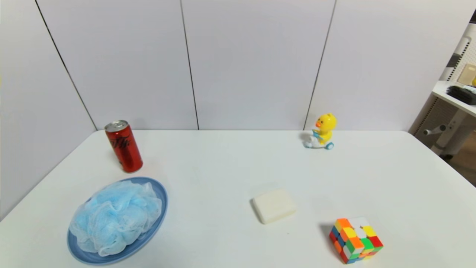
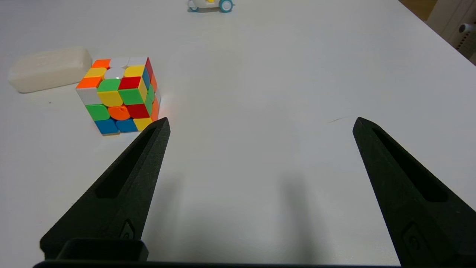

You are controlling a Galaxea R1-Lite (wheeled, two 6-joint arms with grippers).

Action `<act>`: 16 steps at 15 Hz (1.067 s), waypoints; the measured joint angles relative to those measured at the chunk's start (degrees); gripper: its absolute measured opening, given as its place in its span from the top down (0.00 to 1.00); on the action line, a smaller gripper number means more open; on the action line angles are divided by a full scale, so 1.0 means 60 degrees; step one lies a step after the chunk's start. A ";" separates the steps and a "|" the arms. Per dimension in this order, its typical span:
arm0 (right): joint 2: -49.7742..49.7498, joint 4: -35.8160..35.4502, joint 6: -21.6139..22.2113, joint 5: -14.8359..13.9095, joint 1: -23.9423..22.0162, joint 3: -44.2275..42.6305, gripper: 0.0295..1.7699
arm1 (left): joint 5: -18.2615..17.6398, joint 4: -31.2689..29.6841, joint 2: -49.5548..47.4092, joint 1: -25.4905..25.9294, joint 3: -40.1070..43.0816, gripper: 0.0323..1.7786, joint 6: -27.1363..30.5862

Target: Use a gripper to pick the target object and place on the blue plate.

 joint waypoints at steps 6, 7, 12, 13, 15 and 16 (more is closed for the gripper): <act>0.0000 0.0000 -0.0004 -0.0004 -0.0004 0.0000 0.04 | 0.0000 0.0000 -0.0002 0.0000 0.0004 0.05 0.0000; 0.0000 -0.0004 -0.0004 0.0000 -0.0004 0.0000 0.04 | 0.0000 -0.0004 -0.0002 0.0000 0.0004 0.05 0.0000; 0.0000 0.0000 -0.0004 0.0004 -0.0004 0.0004 0.04 | 0.0000 -0.0004 -0.0002 0.0000 0.0004 0.05 -0.0002; 0.0000 0.0012 -0.0018 -0.0006 -0.0004 0.0000 0.04 | 0.0000 -0.0004 -0.0002 0.0000 0.0004 0.05 0.0000; 0.0000 0.0033 0.0024 -0.0018 0.0000 -0.0006 0.04 | 0.0000 0.0000 -0.0002 0.0000 0.0004 0.05 -0.0002; 0.0000 0.0041 0.0024 -0.0055 0.0000 -0.0014 0.04 | 0.0000 0.0000 0.0000 0.0000 0.0004 0.05 0.0000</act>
